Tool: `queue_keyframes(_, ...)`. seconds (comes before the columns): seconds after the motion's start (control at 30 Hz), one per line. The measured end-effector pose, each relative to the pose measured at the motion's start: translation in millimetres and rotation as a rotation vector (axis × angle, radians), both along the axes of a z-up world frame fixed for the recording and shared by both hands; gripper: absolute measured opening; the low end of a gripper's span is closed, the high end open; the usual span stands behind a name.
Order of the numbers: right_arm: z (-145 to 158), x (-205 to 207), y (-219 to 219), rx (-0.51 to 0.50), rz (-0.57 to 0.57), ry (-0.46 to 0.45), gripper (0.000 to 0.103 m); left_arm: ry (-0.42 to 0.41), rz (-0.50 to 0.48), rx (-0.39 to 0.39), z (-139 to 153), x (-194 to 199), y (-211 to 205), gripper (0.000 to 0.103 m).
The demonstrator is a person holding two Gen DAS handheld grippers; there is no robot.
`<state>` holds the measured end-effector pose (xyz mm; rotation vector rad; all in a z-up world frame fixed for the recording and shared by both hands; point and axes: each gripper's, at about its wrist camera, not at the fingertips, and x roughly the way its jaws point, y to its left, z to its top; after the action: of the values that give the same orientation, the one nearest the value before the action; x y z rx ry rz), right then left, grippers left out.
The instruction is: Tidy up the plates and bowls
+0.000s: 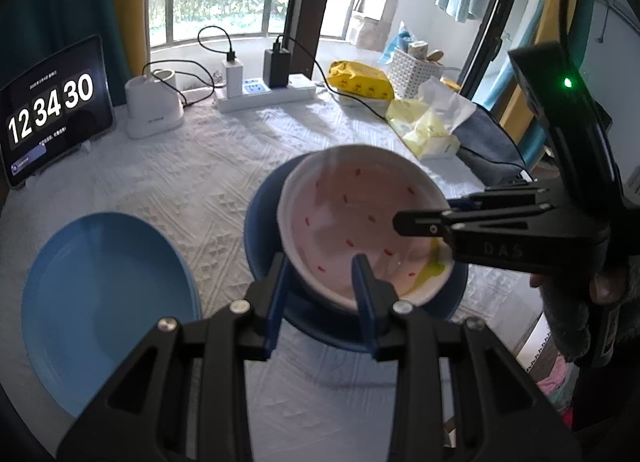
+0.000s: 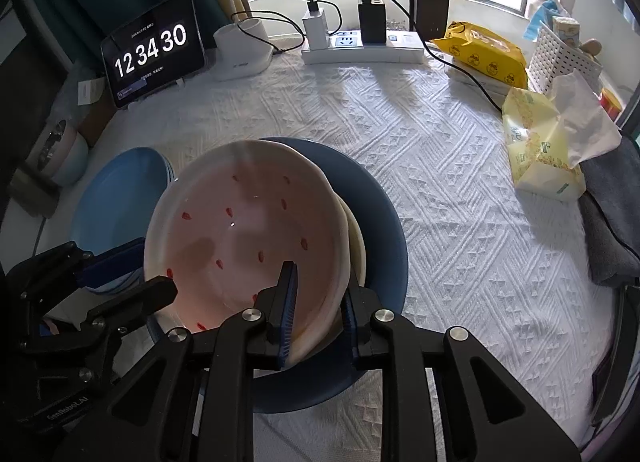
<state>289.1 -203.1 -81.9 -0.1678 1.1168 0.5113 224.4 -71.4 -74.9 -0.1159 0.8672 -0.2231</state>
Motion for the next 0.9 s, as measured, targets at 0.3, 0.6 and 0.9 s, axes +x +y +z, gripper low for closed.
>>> queue_keyframes(0.3,13.4,-12.7,-2.3,-0.037,0.006,-0.054,0.045,0.004,-0.01,-0.003,-0.7,3.5,-0.4,0.034)
queue_keyframes(0.6,19.5,-15.1,-10.0,-0.036,-0.011,-0.08,0.045,0.004,-0.015,-0.015,1.7,7.8,4.7,0.034)
queue_keyframes(0.9,29.4,-14.1,-23.1,-0.011,-0.045,-0.109,0.045,-0.01,0.005,-0.015,7.1,10.2,13.5,0.034)
